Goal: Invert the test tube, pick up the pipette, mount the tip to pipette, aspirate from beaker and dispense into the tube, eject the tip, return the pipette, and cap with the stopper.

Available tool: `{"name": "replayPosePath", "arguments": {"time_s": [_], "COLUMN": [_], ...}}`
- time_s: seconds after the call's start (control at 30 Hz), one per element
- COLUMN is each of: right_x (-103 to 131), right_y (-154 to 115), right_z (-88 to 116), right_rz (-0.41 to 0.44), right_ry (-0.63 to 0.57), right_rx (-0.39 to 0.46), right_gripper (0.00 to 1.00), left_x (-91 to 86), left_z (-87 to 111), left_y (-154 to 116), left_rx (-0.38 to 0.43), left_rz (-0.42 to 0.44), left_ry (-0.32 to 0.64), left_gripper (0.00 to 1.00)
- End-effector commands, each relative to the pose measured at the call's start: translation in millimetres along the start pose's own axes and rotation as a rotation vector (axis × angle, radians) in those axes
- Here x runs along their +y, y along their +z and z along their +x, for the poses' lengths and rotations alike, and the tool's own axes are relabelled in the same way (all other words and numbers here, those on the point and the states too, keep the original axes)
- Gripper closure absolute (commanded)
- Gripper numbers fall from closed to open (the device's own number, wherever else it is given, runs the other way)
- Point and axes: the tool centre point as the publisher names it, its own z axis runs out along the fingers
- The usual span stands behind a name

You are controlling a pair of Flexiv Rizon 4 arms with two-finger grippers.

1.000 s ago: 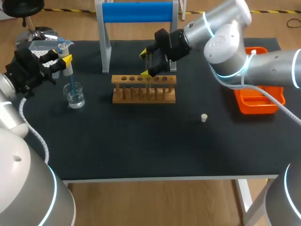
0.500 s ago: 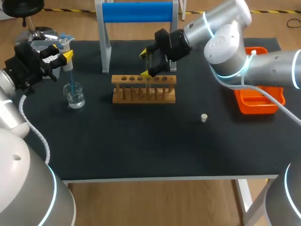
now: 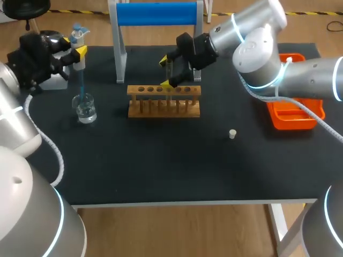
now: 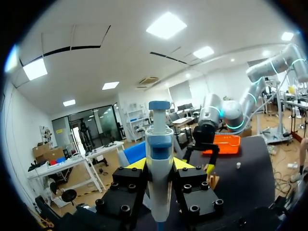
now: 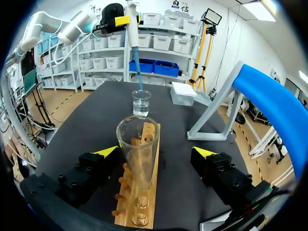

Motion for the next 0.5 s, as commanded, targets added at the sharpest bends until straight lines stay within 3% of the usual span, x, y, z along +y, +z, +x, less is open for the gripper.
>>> {"name": "replayPosePath", "arguments": {"time_s": [0.03, 0.5], "right_x": [0.6, 0.6], "right_y": [-1.2, -1.2], "right_z": [-0.4, -0.4], "right_rz": [0.003, 0.003], "right_ry": [0.000, 0.000], "right_rx": [0.003, 0.003], "right_gripper": [0.00, 0.00], "left_x": [-24.0, -107.1], "left_z": [2.9, 23.3], "left_y": [12.2, 49.0], "left_rx": [-0.013, 0.049], "left_rz": [-0.061, 0.008], "left_ry": [-0.026, -0.109], "left_gripper": [1.00, 1.00]}}
